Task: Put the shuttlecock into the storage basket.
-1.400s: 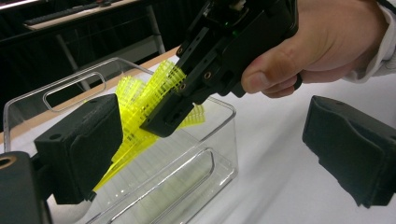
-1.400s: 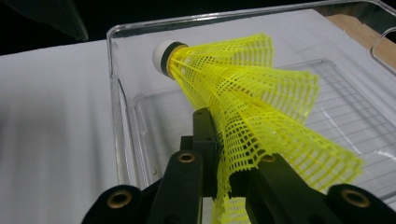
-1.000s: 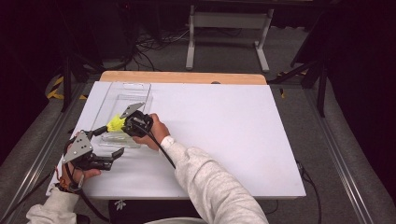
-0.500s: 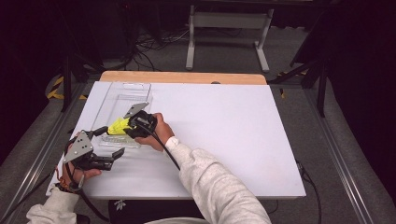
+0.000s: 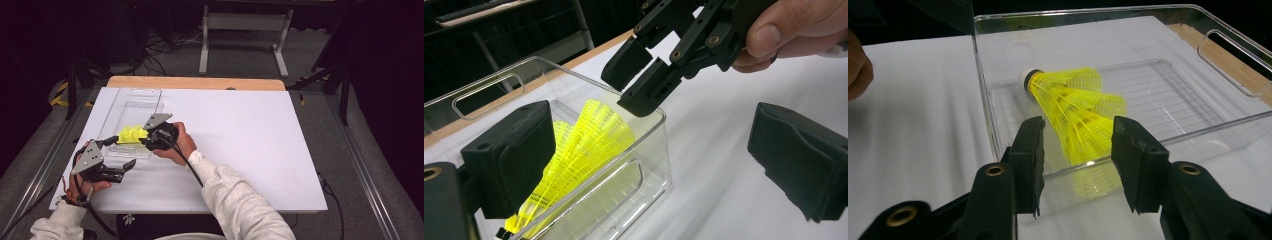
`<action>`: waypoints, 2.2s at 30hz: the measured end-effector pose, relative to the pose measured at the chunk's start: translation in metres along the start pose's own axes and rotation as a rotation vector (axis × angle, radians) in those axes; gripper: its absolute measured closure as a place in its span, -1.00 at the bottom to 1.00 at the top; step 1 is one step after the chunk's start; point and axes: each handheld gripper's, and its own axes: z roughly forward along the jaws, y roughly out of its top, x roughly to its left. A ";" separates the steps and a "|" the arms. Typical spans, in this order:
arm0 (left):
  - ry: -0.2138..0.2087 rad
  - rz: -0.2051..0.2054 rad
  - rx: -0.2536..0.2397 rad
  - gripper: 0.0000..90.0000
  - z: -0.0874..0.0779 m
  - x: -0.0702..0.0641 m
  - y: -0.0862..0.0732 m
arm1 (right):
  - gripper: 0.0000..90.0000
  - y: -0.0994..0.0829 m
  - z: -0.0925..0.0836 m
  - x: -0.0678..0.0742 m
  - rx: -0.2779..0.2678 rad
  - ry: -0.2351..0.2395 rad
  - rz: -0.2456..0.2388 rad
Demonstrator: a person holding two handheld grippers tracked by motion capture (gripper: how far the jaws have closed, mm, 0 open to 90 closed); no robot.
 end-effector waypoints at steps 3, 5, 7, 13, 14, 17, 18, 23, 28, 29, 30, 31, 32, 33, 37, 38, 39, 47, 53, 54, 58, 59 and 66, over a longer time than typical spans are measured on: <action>-0.004 -0.005 0.004 -0.87 0.001 0.000 -0.001 | 0.26 -0.003 -0.005 -0.001 -0.010 -0.004 0.001; -0.003 -0.006 0.004 -0.87 0.001 0.000 -0.001 | 0.25 -0.005 -0.009 -0.003 -0.022 -0.010 0.000; -0.002 -0.002 0.007 -0.87 0.001 0.000 -0.001 | 0.24 -0.005 -0.011 -0.003 -0.024 -0.014 0.000; -0.001 0.003 0.011 -0.87 0.002 -0.001 0.000 | 0.18 -0.010 -0.025 -0.008 -0.054 -0.033 -0.005; -0.002 -0.001 0.011 -0.87 0.003 -0.001 -0.001 | 0.16 -0.011 -0.027 -0.009 -0.054 -0.039 -0.008; -0.003 0.002 0.013 -0.87 0.003 -0.001 0.000 | 0.14 -0.013 -0.033 -0.013 -0.065 -0.049 -0.006; -0.004 0.001 0.013 -0.87 0.003 -0.001 0.000 | 0.14 -0.014 -0.035 -0.014 -0.069 -0.054 -0.006; 0.000 0.007 0.016 -0.87 0.003 -0.001 0.000 | 0.11 -0.015 -0.038 -0.014 -0.072 -0.066 -0.009; 0.000 0.008 0.015 -0.87 0.003 -0.001 0.000 | 0.00 -0.017 -0.040 -0.014 -0.069 -0.081 -0.020; 0.001 0.006 0.015 -0.87 0.003 -0.001 0.000 | -0.04 -0.018 -0.040 -0.014 -0.068 -0.087 -0.024; 0.002 0.009 0.017 -0.87 0.003 -0.001 -0.001 | -0.07 -0.019 -0.041 -0.014 -0.064 -0.094 -0.026; 0.001 0.003 0.016 -0.87 0.003 -0.001 -0.001 | -0.09 -0.021 -0.041 -0.014 -0.061 -0.095 -0.028; 0.001 0.003 0.016 -0.87 0.003 -0.001 -0.001 | -0.12 -0.022 -0.041 -0.014 -0.059 -0.097 -0.028; 0.001 0.003 0.016 -0.87 0.003 -0.001 -0.001 | -0.14 -0.023 -0.042 -0.015 -0.057 -0.102 -0.027; 0.000 0.010 0.020 -0.87 0.004 -0.001 -0.001 | -0.23 -0.027 -0.043 -0.015 -0.058 -0.118 -0.030; 0.001 0.011 0.021 -0.87 0.004 -0.001 -0.001 | -0.26 -0.029 -0.043 -0.015 -0.055 -0.126 -0.031; 0.000 0.011 0.022 -0.87 0.004 -0.001 -0.001 | -0.30 -0.030 -0.044 -0.015 -0.054 -0.134 -0.031; 0.000 0.016 0.020 -0.87 0.005 -0.001 0.000 | -0.55 -0.041 -0.046 -0.012 -0.051 -0.201 -0.036; -0.003 0.019 0.027 -0.87 0.005 -0.002 -0.001 | -0.68 -0.047 -0.054 -0.011 -0.068 -0.235 -0.049; -0.003 0.020 0.027 -0.87 0.005 -0.002 -0.001 | -0.69 -0.048 -0.057 -0.011 -0.078 -0.236 -0.047; -0.005 0.019 0.027 -0.87 0.006 -0.002 -0.001 | -0.70 -0.054 -0.065 -0.013 -0.084 -0.252 -0.037; -0.005 0.019 0.029 -0.87 0.006 -0.002 -0.001 | -0.70 -0.054 -0.065 -0.013 -0.084 -0.252 -0.037; -0.006 0.013 0.032 -0.87 0.007 -0.002 -0.001 | -0.77 -0.059 -0.078 -0.017 -0.110 -0.261 -0.025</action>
